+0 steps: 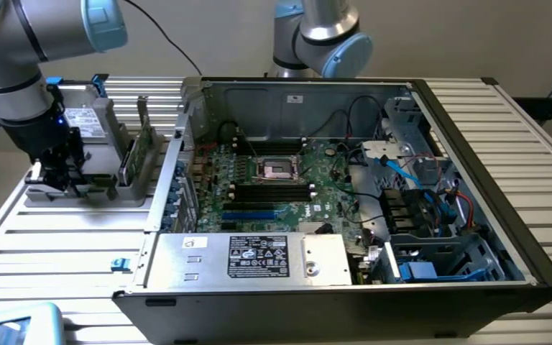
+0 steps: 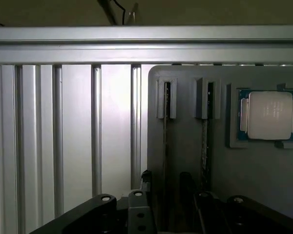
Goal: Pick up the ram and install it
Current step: 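Pick up the ram and move it above insertion slot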
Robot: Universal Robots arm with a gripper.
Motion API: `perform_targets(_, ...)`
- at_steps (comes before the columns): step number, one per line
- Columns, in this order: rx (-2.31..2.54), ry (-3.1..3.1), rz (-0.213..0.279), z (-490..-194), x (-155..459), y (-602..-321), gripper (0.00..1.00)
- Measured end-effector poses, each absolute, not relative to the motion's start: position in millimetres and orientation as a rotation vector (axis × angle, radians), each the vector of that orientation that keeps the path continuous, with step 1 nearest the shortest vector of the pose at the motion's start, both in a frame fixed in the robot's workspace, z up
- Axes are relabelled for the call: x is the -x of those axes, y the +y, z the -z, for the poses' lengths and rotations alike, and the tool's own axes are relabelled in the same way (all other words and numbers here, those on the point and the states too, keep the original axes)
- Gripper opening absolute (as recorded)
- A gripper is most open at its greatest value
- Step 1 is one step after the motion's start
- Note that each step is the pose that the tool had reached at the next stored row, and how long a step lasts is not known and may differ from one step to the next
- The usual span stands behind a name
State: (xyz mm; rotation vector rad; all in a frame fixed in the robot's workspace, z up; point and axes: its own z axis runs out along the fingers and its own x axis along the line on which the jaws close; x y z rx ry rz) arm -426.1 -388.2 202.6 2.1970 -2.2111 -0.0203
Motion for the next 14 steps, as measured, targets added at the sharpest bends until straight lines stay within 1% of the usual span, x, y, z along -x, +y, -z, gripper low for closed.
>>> perform_targets(14, -2.195, -2.213, 0.02, -198.2, 426.2, -388.2, 0.37)
